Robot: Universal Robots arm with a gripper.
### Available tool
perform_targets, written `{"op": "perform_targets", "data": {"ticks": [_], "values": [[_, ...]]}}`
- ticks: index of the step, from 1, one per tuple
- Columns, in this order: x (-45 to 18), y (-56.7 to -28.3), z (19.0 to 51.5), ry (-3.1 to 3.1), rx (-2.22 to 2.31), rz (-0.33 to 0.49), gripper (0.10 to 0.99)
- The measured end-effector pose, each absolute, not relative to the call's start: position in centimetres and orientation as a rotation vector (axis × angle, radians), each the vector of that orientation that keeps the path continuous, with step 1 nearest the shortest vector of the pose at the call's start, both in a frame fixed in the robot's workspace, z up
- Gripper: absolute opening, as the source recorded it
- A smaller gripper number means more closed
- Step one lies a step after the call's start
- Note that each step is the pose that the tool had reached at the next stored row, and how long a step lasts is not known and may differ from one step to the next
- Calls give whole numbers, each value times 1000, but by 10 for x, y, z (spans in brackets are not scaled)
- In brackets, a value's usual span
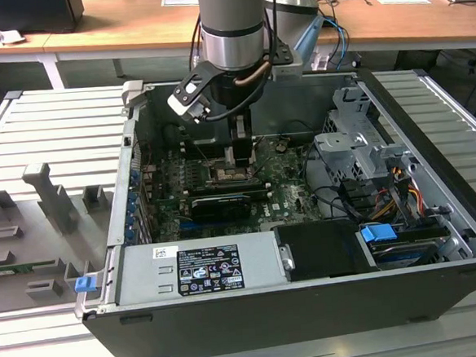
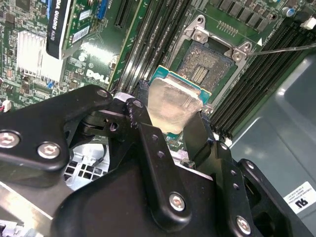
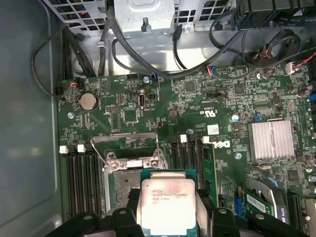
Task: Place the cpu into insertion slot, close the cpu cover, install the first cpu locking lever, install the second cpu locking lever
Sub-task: 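Place the cpu into insertion slot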
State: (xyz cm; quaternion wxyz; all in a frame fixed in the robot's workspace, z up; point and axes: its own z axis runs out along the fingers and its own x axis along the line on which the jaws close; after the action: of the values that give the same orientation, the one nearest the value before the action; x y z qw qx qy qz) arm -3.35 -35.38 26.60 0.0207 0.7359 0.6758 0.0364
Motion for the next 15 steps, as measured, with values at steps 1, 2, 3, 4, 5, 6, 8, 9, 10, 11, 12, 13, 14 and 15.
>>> {"op": "perform_targets", "data": {"ticks": [1,2,3,4,5,6,8,9,10,11,12,13,14,15], "values": [[-34,-354,265,2096,2282,113,529],[-34,-354,263,2097,2281,113,529],[-34,-354,262,2099,2279,114,529],[-34,-354,261,2101,2278,114,529],[-34,-354,260,2103,2276,114,529],[-35,-354,259,2103,2276,114,529],[-35,-354,256,2104,2275,114,529],[-35,-354,255,2103,2274,116,529],[-36,-354,253,2100,2269,125,529],[-37,-354,252,2102,2265,127,529],[-38,-354,251,2105,2262,128,529],[-38,-354,250,2109,2257,129,529],[-39,-354,248,2116,2252,130,529],[-40,-354,246,2125,2243,130,529]]}}
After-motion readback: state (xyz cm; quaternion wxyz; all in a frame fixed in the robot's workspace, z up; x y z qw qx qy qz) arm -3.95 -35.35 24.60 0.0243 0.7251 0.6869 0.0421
